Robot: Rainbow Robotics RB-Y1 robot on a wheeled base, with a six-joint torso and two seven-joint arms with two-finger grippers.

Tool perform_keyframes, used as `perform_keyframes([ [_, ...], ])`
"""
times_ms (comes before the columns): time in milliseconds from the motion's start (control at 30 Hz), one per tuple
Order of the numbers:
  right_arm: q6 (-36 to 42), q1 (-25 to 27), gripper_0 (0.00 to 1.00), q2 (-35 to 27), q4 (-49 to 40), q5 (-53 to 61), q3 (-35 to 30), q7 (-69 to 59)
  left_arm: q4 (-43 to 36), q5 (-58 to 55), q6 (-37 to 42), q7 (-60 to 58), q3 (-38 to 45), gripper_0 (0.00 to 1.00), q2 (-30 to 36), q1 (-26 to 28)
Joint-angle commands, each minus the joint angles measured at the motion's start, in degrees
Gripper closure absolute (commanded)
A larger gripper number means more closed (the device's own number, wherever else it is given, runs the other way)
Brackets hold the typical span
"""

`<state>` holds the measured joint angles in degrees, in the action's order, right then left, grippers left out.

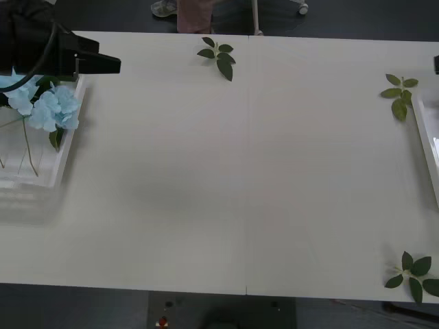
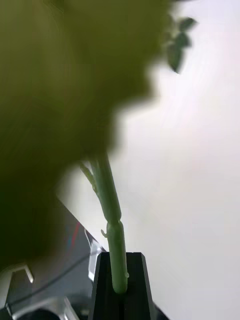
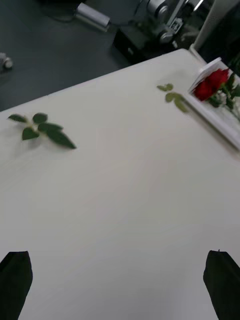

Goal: Put the red flowers into the right box and the blue flowers into the left box

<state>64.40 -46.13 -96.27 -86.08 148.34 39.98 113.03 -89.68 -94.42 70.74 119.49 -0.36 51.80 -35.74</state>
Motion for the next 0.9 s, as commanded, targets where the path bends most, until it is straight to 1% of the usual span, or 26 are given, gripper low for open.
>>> perform_keyframes([
  [33,13.65,-5.38,1.00,1.87,17.97,-7.54,0.36,-1.06,3.29,4.86,2.38,-1.46,0.45,0.00,4.54,-0.03],
  [100,19.71,-7.57,1.00,3.63,26.84,-11.93,0.36,-0.71,4.78,6.70,2.64,-1.90,0.36,0.00,4.80,-0.03],
  [167,22.70,-8.54,1.00,4.77,32.64,-15.27,0.36,-0.27,5.66,7.06,3.17,-2.25,0.36,0.00,4.80,-0.03],
  [200,25.16,-9.59,1.00,5.83,37.83,-18.70,0.36,0.61,6.10,6.79,3.70,-2.42,0.27,0.00,4.71,-0.03],
  [300,27.62,-10.56,1.00,7.50,45.48,-25.91,0.36,4.39,6.28,4.24,5.02,-2.51,0.36,0.00,4.36,0.05],
  [400,27.71,-10.56,1.00,8.91,50.66,-34.96,0.36,7.55,6.19,-1.21,7.21,-2.34,0.36,0.00,2.95,0.14],
  [533,24.90,-10.56,1.00,12.42,56.99,-44.19,0.36,10.54,5.13,-5.95,11.35,-2.34,0.53,0.00,0.93,0.14],
  [633,20.86,-10.39,1.00,16.11,61.91,-48.06,0.28,12.83,4.52,-8.59,13.81,-2.16,0.45,0.00,-0.65,0.14],
  [767,14.09,-9.33,1.00,21.21,66.83,-51.84,0.28,13.62,2.67,-7.89,17.85,-1.02,0.45,0.00,-2.85,0.14],
  [900,8.20,-6.96,1.00,24.81,69.56,-52.36,0.28,13.79,1.27,-4.99,20.84,3.73,0.45,0.00,-3.99,0.14],
])
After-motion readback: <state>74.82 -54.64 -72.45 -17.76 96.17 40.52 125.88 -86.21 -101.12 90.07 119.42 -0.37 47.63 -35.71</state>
